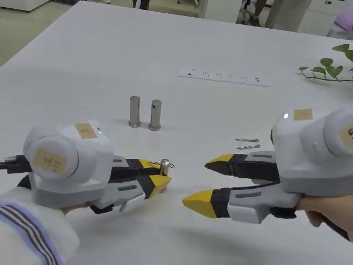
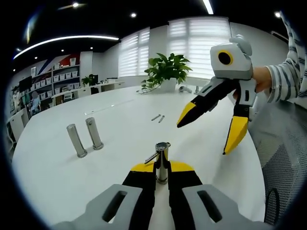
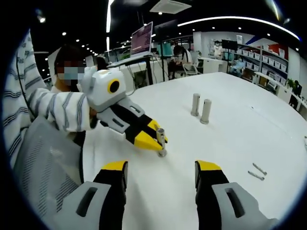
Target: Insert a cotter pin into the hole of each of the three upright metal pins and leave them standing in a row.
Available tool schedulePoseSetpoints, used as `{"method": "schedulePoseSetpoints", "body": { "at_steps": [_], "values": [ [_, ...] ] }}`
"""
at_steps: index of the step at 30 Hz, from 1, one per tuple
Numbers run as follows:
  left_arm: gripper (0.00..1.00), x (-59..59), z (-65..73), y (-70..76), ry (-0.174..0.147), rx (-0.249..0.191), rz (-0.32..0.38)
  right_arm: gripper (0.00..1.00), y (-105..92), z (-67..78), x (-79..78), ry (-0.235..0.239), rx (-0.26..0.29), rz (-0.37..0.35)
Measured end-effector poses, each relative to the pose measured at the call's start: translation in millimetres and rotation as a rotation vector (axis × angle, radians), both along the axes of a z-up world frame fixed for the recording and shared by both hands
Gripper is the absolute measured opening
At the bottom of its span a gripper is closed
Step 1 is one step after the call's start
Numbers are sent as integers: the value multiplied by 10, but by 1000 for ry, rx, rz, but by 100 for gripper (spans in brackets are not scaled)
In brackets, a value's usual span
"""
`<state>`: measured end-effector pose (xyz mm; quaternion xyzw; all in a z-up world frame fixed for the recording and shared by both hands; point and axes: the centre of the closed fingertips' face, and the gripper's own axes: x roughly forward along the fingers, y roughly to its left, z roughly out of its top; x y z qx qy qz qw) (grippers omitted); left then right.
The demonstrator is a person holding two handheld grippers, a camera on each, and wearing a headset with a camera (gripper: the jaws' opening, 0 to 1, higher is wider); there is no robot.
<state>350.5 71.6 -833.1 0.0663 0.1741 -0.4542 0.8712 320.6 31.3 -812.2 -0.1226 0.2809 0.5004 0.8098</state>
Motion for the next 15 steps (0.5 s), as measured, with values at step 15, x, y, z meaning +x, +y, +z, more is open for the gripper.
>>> {"method": "schedulePoseSetpoints", "body": {
  "at_steps": [15],
  "values": [
    [7, 270, 51, 73, -24, 10, 41, 89, -20, 84, -11, -9, 24, -66]
  ]
}}
